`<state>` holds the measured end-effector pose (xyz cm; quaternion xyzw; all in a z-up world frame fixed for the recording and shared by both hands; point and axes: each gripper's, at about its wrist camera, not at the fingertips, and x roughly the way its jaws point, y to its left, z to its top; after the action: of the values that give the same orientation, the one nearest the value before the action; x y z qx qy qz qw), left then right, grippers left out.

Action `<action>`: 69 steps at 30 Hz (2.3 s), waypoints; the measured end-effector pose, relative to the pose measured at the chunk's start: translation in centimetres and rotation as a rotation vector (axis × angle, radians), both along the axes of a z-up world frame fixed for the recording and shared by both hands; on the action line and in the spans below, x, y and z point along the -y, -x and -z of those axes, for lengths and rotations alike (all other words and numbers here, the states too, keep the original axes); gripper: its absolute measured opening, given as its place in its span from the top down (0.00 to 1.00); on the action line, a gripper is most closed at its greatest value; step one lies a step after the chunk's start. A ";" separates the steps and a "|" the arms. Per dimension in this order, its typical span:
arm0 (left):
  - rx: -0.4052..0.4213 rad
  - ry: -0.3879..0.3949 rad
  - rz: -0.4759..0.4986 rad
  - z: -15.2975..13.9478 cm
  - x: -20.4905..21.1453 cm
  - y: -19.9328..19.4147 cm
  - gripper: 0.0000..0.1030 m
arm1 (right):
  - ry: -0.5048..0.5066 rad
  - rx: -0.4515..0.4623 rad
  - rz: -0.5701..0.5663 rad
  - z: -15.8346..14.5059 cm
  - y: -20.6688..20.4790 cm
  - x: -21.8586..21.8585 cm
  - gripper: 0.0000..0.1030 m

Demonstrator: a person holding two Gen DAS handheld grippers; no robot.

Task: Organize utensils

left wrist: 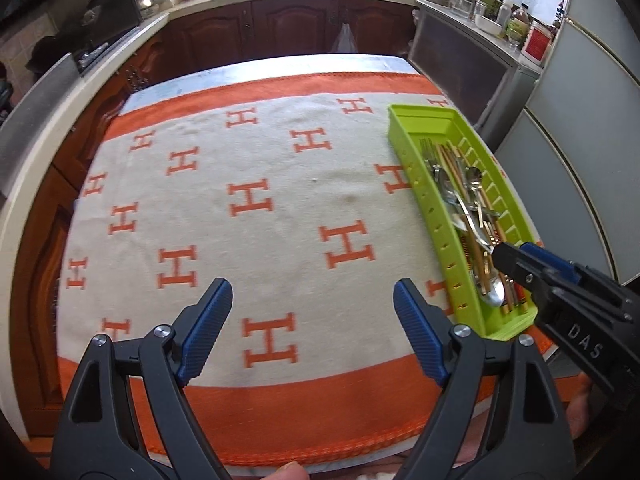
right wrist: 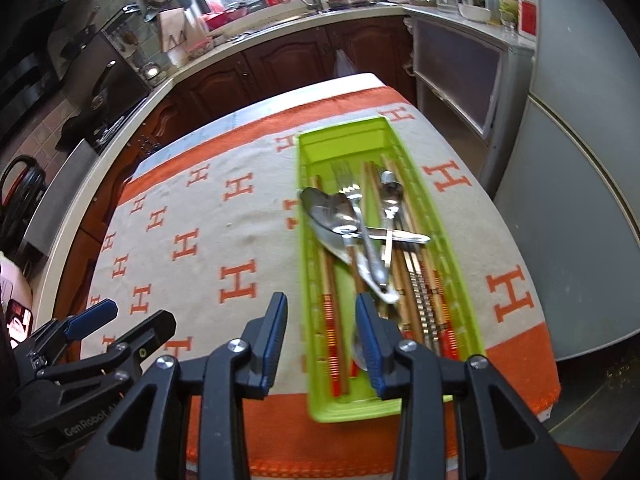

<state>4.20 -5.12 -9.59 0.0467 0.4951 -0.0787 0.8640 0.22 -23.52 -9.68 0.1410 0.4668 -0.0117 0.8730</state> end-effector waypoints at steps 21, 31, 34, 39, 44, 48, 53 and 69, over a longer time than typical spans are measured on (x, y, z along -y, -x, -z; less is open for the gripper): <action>0.205 0.021 -0.231 -9.0 -9.9 3.5 0.21 | 0.020 0.204 -0.180 -8.2 0.5 -10.7 0.46; 0.209 0.001 -0.231 -8.5 -9.6 3.3 0.21 | 0.038 0.195 -0.154 -8.0 0.6 -11.0 0.46; 0.202 0.003 -0.232 -8.3 -9.6 3.2 0.21 | 0.033 0.186 -0.151 -7.8 0.5 -10.9 0.46; 0.206 0.004 -0.232 -8.3 -9.6 3.1 0.21 | 0.034 0.188 -0.149 -7.8 0.5 -10.9 0.46; 0.214 0.000 -0.238 -8.2 -9.6 3.4 0.21 | 0.035 0.195 -0.145 -7.5 0.8 -10.8 0.46; 0.211 -0.001 -0.242 -7.9 -9.6 3.6 0.21 | 0.037 0.193 -0.145 -7.5 0.8 -10.8 0.46; 0.206 0.001 -0.245 -7.6 -9.8 3.8 0.21 | 0.036 0.191 -0.144 -7.3 1.1 -10.9 0.46; 0.196 0.009 -0.249 -7.0 -10.1 4.0 0.21 | 0.027 0.185 -0.138 -6.8 1.5 -11.4 0.46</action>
<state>0.21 4.97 -2.59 -0.0115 0.4098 0.0319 0.9115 -1.31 -12.13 -2.91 0.0973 0.3929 0.0552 0.9128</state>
